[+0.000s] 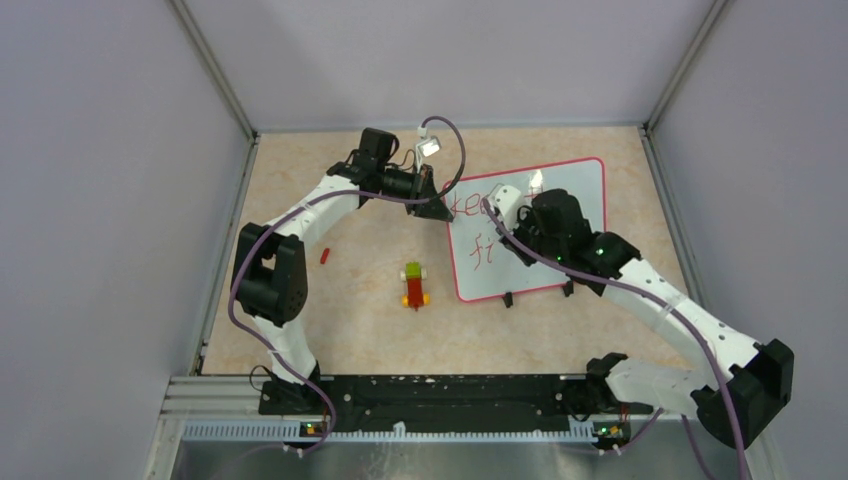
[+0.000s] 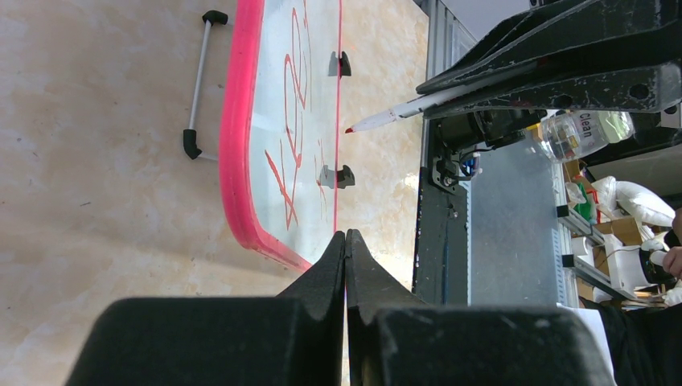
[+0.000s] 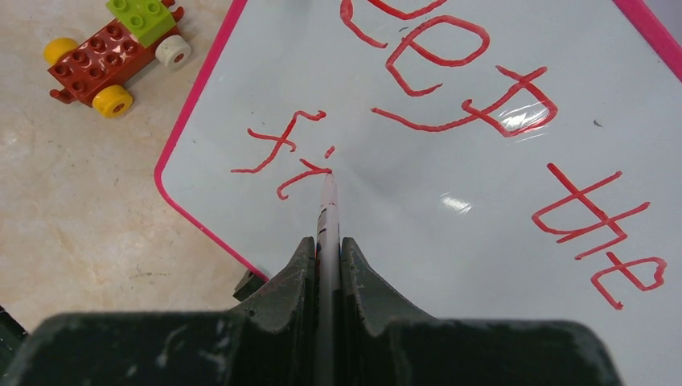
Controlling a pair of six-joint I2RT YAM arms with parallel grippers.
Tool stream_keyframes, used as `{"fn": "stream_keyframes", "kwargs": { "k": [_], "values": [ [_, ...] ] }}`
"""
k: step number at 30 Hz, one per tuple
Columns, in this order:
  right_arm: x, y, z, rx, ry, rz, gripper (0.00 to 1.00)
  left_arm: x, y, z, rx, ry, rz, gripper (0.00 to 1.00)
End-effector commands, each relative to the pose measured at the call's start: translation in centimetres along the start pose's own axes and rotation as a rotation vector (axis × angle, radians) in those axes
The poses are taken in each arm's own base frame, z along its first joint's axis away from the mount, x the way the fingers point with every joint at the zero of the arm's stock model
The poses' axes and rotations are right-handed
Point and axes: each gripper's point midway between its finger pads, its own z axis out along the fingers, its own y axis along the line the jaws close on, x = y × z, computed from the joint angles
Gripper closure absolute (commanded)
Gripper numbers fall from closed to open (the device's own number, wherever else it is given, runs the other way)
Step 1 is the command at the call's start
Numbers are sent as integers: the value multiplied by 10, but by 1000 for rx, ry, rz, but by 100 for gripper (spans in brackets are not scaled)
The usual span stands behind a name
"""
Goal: Write a sentence on the whiteboard
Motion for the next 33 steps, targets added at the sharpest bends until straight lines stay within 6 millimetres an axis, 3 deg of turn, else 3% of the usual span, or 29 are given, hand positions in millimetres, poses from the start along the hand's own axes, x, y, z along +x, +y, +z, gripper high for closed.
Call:
{"fn": "stream_keyframes", "kwargs": {
  "k": [1,18,26,33],
  "values": [
    [-3,-1,-5,8,-24,-6,100,-4,-5,0,12,-10,46,100],
    [6,-4,16,28,2,-14,100,-6,-6,-1,10,-12,52,100],
    [19,-16,15,94,49,-10,100,-5,-6,-1,8,-11,48,100],
    [31,-4,10,43,73,-9,100,-5,-5,-1,7,-10,47,100]
  ]
}}
